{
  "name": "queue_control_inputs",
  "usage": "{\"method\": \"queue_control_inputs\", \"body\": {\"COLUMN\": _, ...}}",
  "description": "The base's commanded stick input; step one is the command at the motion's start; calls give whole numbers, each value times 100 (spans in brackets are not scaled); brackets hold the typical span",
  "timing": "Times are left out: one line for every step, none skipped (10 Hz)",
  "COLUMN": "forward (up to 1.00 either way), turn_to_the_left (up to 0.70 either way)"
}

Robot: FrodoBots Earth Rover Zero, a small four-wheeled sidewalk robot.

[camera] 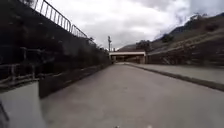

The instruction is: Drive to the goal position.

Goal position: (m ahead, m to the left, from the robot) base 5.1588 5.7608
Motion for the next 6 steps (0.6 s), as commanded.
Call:
{"method": "queue_control_inputs", "body": {"forward": 70, "turn_to_the_left": 0}}
{"method": "queue_control_inputs", "body": {"forward": 70, "turn_to_the_left": 0}}
{"method": "queue_control_inputs", "body": {"forward": 70, "turn_to_the_left": 0}}
{"method": "queue_control_inputs", "body": {"forward": 70, "turn_to_the_left": 0}}
{"method": "queue_control_inputs", "body": {"forward": 70, "turn_to_the_left": 0}}
{"method": "queue_control_inputs", "body": {"forward": 70, "turn_to_the_left": 0}}
